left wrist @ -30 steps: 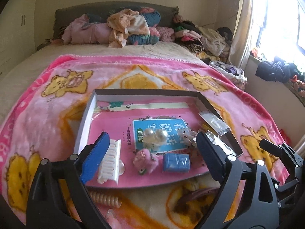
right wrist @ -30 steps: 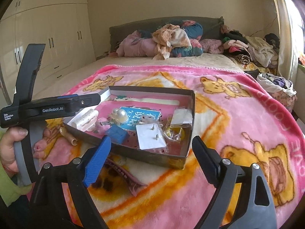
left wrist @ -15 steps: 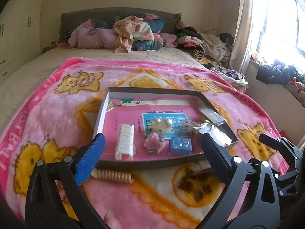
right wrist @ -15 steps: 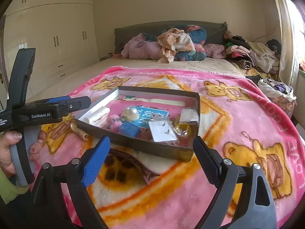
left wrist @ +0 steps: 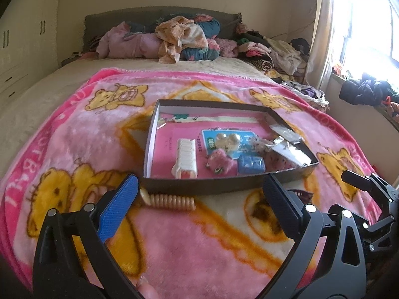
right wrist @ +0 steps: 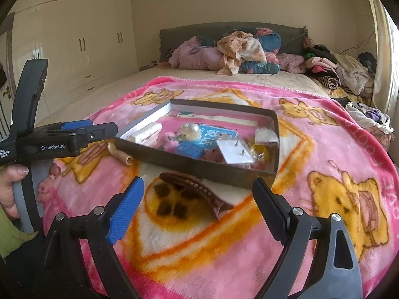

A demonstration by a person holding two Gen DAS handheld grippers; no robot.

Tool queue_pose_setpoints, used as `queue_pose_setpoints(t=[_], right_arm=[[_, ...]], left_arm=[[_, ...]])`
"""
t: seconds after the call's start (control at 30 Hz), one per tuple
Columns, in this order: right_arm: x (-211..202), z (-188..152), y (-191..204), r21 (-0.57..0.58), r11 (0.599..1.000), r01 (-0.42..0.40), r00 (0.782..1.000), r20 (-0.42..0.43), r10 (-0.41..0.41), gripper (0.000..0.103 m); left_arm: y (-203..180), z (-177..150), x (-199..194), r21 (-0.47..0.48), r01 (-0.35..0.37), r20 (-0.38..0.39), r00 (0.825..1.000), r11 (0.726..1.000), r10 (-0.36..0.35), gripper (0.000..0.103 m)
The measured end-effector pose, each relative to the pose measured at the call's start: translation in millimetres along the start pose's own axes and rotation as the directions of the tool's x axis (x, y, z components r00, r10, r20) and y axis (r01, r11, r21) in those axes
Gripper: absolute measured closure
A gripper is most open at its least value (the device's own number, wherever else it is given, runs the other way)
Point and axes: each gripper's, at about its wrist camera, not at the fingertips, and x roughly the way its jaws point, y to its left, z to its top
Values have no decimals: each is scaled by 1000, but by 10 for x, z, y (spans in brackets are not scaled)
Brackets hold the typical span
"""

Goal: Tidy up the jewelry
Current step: 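Withdraw both tools toward the spiral hair tie and brown claw clip, then grasp the beige spiral hair tie with the left tool while the right tool grasps the brown claw clip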

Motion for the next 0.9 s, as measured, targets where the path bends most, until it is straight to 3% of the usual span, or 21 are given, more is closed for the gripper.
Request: queue_pose_setpoints(t=[0.67, 0.9], right_arm=[[262, -64, 232, -114, 993, 28, 998, -59, -35, 17], [467, -12, 169, -145, 988, 44, 995, -87, -57, 17]], left_arm=[[310, -326, 255, -17, -90, -97, 991, 996, 88, 12], [465, -338, 508, -68, -80, -155, 986, 995, 68, 12]])
